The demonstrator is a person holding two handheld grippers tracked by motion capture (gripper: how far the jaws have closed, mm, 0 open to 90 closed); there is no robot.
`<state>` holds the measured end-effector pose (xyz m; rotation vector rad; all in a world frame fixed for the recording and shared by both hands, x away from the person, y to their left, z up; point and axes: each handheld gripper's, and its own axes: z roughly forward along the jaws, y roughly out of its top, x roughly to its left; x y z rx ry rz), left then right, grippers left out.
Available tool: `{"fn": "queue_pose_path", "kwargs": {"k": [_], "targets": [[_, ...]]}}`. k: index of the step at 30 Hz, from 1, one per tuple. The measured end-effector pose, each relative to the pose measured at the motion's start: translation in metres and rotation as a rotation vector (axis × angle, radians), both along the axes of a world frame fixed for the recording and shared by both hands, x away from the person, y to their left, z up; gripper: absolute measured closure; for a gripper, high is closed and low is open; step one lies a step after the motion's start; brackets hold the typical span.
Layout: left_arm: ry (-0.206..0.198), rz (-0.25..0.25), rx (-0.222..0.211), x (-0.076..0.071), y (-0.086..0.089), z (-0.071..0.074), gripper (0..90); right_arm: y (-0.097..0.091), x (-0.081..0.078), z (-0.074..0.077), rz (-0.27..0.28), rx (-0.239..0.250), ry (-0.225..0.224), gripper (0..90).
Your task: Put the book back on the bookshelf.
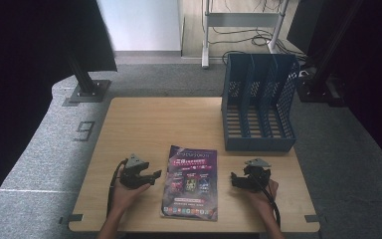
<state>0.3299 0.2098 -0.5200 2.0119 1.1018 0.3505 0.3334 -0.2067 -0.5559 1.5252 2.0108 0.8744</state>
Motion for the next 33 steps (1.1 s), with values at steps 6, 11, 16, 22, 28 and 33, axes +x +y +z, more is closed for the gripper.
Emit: {"fn": "queue_pose_path", "kwargs": {"k": [6, 11, 16, 22, 28, 33], "targets": [[0.017, -0.018, 0.007, 0.002, -0.005, -0.005, 34.1, 0.001, -0.002, 0.0, -0.014, -0.001, -0.004, 6.2], [0.019, -0.026, 0.018, 0.002, -0.006, -0.005, 34.0, -0.001, -0.006, 0.001, 0.002, 0.005, -0.006, 11.8], [0.007, -0.02, 0.015, 0.002, -0.004, -0.001, 34.1, -0.005, -0.006, 0.005, -0.011, 0.025, 0.0, 13.6], [0.008, -0.015, 0.012, 0.003, -0.001, -0.001, 34.2, -0.001, -0.011, 0.02, -0.001, 0.061, -0.059, 15.2], [0.011, -0.008, -0.004, 0.005, 0.003, -0.001, 34.2, 0.004, -0.011, 0.028, 0.017, 0.09, -0.082, 16.2], [0.013, -0.003, -0.015, 0.006, 0.005, -0.001, 34.2, 0.014, -0.01, 0.037, 0.042, 0.097, -0.098, 16.2]]}}
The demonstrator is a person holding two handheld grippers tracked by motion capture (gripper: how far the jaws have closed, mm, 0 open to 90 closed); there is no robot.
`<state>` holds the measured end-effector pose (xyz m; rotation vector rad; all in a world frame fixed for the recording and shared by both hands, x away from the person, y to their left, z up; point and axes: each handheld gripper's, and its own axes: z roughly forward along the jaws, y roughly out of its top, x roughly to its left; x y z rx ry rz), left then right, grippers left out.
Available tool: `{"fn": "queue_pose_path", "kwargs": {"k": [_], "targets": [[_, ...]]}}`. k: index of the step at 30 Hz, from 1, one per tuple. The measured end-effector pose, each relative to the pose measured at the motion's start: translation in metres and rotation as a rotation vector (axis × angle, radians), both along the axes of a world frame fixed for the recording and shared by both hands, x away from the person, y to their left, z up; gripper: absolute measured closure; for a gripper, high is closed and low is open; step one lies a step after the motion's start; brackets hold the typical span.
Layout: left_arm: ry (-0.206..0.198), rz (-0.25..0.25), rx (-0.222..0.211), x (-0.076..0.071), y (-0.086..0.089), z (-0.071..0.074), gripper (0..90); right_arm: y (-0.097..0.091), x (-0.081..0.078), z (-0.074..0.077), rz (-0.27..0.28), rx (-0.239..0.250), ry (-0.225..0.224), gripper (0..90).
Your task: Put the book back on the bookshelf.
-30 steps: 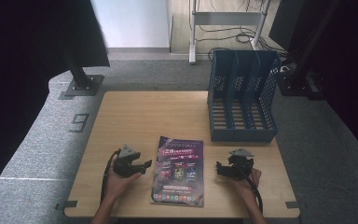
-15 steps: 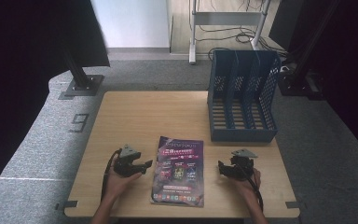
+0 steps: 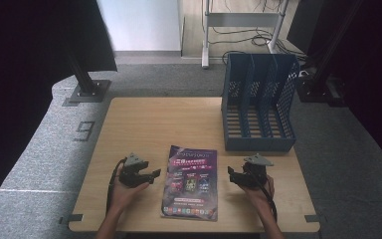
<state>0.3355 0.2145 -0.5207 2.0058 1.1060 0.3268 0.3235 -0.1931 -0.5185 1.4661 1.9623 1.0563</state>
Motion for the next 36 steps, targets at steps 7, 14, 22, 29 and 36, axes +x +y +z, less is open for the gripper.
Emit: {"fn": "queue_pose_path", "kwargs": {"k": [7, 14, 22, 29, 36], "targets": [[-0.003, -0.019, 0.003, -0.002, -0.005, 0.0, 34.2, 0.018, 0.003, 0.013, 0.028, 0.038, -0.029, 16.6], [0.0, -0.023, 0.006, -0.001, -0.007, -0.001, 34.2, 0.038, 0.008, 0.013, 0.067, 0.059, -0.021, 16.6], [0.009, -0.006, 0.008, 0.0, -0.005, -0.005, 34.2, 0.055, 0.011, 0.004, 0.124, 0.055, -0.002, 16.6], [0.01, -0.026, 0.012, -0.002, -0.011, -0.006, 34.1, 0.063, 0.01, -0.003, 0.144, 0.045, 0.012, 16.6], [0.016, -0.041, 0.016, -0.001, -0.017, -0.006, 33.7, 0.076, 0.012, -0.016, 0.166, 0.018, 0.042, 16.6]]}}
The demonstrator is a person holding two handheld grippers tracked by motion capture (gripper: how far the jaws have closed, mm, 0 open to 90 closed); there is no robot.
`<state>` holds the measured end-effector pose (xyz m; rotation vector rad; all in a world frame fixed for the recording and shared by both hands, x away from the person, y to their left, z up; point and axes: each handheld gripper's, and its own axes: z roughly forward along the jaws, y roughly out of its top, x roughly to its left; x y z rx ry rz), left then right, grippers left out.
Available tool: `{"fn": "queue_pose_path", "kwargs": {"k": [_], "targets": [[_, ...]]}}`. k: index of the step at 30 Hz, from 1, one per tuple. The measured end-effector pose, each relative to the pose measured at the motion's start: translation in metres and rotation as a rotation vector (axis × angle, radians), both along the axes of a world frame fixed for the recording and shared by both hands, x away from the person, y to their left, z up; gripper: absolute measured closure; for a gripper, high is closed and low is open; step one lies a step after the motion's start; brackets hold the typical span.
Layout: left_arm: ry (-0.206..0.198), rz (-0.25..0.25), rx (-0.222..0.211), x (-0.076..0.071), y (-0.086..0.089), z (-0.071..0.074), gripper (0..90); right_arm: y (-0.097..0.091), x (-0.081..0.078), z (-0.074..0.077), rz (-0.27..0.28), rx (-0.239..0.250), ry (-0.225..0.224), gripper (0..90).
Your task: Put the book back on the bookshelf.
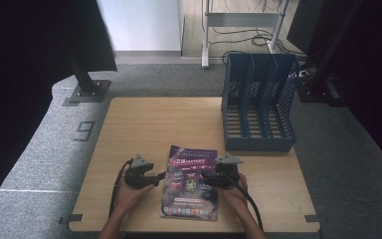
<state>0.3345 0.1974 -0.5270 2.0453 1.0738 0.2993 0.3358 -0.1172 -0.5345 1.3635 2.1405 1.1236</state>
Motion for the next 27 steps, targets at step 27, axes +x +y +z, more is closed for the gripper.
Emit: {"fn": "queue_pose_path", "kwargs": {"k": [27], "targets": [[0.004, -0.026, 0.024, 0.0, -0.014, -0.002, 31.0, 0.008, 0.006, -0.017, 0.009, -0.017, 0.05, 15.2]]}}
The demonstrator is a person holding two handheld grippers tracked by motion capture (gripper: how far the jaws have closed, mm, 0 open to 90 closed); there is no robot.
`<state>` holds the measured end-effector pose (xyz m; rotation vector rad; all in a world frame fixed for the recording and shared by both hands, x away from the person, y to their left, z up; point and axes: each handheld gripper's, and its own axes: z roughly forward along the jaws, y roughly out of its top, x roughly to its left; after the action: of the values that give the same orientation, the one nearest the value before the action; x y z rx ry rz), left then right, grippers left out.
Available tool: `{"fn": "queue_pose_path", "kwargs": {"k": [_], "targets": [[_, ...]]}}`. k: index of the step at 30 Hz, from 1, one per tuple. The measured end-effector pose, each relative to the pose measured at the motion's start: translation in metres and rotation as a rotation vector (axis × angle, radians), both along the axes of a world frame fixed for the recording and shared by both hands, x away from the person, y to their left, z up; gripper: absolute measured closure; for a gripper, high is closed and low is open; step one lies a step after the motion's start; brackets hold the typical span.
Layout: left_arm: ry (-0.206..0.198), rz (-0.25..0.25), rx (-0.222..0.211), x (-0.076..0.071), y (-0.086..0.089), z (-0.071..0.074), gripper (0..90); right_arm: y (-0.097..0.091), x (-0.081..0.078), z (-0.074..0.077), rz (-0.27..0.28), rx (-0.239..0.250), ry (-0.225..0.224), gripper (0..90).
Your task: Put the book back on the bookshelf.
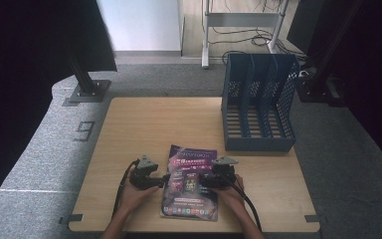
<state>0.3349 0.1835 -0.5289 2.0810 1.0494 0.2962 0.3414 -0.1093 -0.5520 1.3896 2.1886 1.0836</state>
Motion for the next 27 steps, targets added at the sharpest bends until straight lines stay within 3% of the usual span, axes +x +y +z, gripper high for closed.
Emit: {"fn": "queue_pose_path", "kwargs": {"k": [15, 19, 27], "targets": [[0.016, -0.009, 0.011, 0.017, -0.022, 0.003, 29.7, 0.0, -0.004, -0.002, -0.012, 0.004, -0.023, 17.4], [0.03, -0.011, 0.037, 0.023, -0.029, -0.005, 29.3, 0.0, -0.004, -0.002, -0.012, 0.008, -0.023, 17.6], [0.036, -0.008, 0.03, 0.028, -0.037, -0.013, 28.0, 0.0, -0.005, -0.002, -0.015, 0.007, -0.024, 18.0]]}}
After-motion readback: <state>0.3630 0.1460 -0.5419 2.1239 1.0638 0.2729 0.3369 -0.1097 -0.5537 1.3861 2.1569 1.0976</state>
